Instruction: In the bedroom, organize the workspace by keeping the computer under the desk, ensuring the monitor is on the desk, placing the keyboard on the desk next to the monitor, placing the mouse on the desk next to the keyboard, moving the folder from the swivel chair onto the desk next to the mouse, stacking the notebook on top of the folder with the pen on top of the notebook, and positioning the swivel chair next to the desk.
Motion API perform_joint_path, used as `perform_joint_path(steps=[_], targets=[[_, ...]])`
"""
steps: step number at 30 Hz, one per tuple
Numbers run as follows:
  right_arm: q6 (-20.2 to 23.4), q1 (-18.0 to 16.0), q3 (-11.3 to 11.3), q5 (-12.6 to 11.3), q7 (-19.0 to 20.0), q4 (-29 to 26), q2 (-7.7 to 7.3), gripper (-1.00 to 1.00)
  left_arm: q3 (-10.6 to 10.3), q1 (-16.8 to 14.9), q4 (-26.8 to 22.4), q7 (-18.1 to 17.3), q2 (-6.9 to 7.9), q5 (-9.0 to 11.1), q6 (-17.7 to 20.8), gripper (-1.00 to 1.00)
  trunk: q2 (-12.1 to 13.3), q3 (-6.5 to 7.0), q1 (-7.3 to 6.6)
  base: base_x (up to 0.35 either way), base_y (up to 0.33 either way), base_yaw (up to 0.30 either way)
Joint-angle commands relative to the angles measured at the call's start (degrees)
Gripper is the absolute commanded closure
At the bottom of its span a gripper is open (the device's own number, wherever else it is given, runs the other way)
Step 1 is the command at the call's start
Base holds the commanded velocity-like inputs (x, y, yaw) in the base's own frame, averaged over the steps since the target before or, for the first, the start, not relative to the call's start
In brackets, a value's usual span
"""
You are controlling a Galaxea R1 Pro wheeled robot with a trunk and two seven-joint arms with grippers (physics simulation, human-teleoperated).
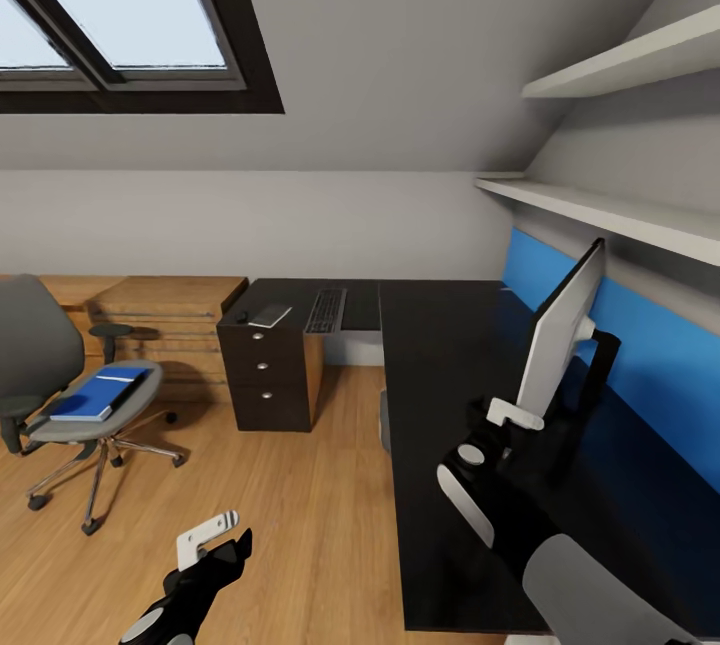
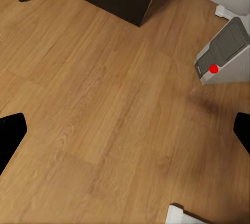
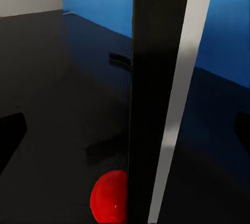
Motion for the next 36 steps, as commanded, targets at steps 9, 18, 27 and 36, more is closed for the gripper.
perform_joint_path(steps=[9, 18, 27, 36], targets=[[-1.94, -0.09, 0.43, 1.0, -0.14, 0.09, -0.16, -1.0, -0.16, -0.06, -0.02, 0.46, -0.04, 0.4, 0.13, -1.0, -0.06, -0.08, 0.02, 0.007, 0.0, 0.0], [-2.08, -0.09, 0.44, 1.17, -0.15, 0.12, -0.51, -1.0, -0.15, -0.06, -0.02, 0.39, -0.02, 0.33, 0.14, -1.0, -0.06, -0.01, 0.02, 0.0, 0.0, -0.03], [-2.07, -0.09, 0.4, 1.13, -0.16, 0.16, -1.25, -1.0, -0.25, -0.06, -0.02, 0.37, -0.04, 0.36, 0.22, -1.0, -0.06, 0.13, 0.02, 0.0, 0.0, -0.102], [-2.04, -0.09, 0.44, 1.13, -0.15, 0.16, -1.26, -1.0, -0.17, -0.06, -0.02, 0.37, -0.02, 0.4, 0.3, -1.0, -0.06, 0.28, 0.02, 0.0, -0.102, -0.12]])
